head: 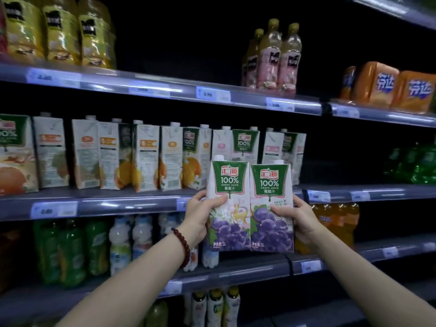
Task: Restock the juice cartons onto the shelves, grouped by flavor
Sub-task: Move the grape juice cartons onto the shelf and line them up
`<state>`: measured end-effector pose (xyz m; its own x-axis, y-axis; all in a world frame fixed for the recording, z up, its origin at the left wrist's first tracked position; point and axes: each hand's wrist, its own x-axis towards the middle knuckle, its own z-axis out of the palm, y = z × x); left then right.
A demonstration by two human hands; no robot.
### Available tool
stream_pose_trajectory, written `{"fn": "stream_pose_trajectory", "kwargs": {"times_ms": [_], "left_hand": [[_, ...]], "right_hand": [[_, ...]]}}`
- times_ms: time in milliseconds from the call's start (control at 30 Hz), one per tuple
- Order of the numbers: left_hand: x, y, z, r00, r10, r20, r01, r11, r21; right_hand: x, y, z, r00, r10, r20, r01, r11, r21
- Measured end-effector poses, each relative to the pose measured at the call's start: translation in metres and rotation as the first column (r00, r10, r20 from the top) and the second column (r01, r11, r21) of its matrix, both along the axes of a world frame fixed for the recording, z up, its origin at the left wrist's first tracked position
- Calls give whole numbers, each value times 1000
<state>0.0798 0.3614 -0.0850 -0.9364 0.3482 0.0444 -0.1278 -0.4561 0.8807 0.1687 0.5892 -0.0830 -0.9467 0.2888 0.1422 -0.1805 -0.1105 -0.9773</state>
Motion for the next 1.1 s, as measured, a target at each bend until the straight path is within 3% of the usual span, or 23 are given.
{"fn": "stream_pose_trajectory", "kwargs": {"times_ms": [467, 1100], "left_hand": [[24, 106, -6, 1000, -25, -5, 24, 998, -62], [-20, 223, 2, 998, 4, -62, -4, 1000, 2]], "right_hand": [[26, 105, -15, 999, -8, 33, 11, 997, -82], [-27, 227, 0, 999, 1, 48, 0, 1000, -26]]}}
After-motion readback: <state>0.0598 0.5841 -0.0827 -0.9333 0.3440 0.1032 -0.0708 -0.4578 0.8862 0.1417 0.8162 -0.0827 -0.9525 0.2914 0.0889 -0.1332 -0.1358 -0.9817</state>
